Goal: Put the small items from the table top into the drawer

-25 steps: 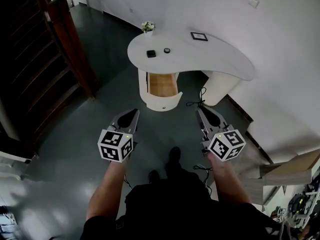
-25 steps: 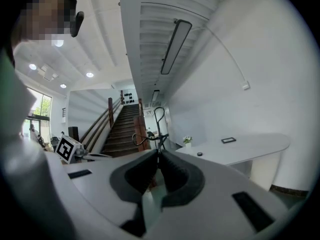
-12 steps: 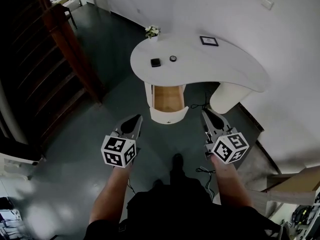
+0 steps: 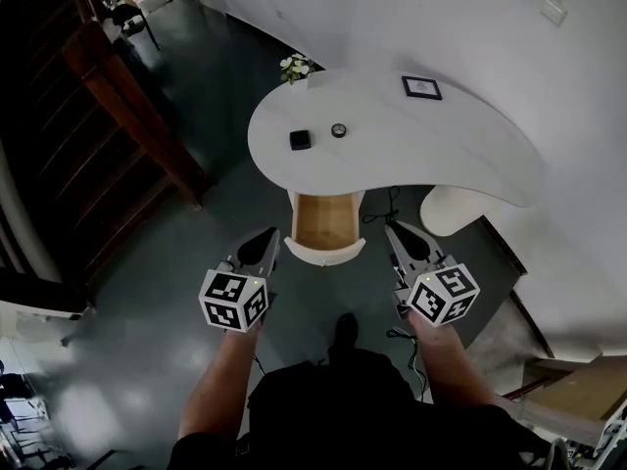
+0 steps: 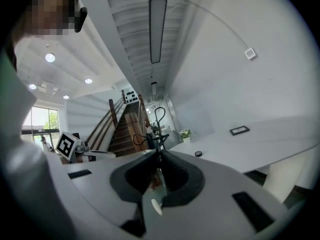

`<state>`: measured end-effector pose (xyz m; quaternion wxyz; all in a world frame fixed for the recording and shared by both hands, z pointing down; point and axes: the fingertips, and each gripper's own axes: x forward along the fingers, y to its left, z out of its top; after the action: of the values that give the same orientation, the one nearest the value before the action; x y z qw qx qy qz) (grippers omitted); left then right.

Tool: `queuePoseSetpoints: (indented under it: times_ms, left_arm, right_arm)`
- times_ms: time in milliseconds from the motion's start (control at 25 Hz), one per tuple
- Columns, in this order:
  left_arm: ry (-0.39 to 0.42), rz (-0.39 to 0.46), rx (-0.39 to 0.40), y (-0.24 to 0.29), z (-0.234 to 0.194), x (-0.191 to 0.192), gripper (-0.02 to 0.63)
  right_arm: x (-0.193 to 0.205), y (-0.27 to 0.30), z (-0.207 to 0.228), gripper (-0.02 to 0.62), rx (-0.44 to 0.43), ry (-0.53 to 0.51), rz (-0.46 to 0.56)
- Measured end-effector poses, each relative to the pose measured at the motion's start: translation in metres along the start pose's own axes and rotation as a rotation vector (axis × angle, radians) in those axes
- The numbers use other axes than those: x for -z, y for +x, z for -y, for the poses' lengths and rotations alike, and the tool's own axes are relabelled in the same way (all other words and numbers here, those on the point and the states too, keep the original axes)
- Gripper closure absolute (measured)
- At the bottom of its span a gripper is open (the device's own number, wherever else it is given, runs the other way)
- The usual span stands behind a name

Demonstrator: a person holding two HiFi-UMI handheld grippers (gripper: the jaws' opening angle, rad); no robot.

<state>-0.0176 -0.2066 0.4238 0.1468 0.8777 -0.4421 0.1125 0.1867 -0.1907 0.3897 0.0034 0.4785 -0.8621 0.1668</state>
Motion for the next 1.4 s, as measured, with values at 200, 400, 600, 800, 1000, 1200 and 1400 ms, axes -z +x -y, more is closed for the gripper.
queuePoseSetpoints:
  times_ms: [200, 400, 600, 800, 1000, 1200, 1400]
  left_arm:
    - [-0.002, 0.0, -0.003, 0.026, -0.008, -0.01, 0.595]
    - [-0.005, 0.003, 0.009, 0.042, -0.033, -0.011, 0.595]
    - [-0.022, 0.01, 0.051, 0.051, -0.064, -0.01, 0.595]
    - [-0.042, 0.017, 0.077, 0.057, -0.091, -0.007, 0.595]
    - [-0.068, -0.002, 0.09, 0.063, -0.1, 0.007, 0.595]
    - [-0.08, -0.05, 0.082, 0.076, -0.106, 0.029, 0.595]
    - [-0.106, -0.106, 0.047, 0.092, -0.113, 0.05, 0.595]
  right_arm:
    - [-0.001, 0.025, 0.013, 0.565, -0.036, -0.003, -0.037]
    - [0.001, 0.054, 0.011, 0.565, -0.029, -0.027, -0.076]
    - [0.007, 0.088, -0.001, 0.563, -0.007, -0.045, -0.112]
    - [0.014, 0.11, -0.013, 0.563, 0.022, -0.055, -0.14]
    - [0.042, 0.127, -0.013, 0.565, 0.027, -0.06, -0.207]
    - [0.071, 0.144, 0.001, 0.563, 0.012, -0.065, -0.281]
    - [0.105, 0.161, 0.019, 0.565, -0.028, -0.062, -0.363]
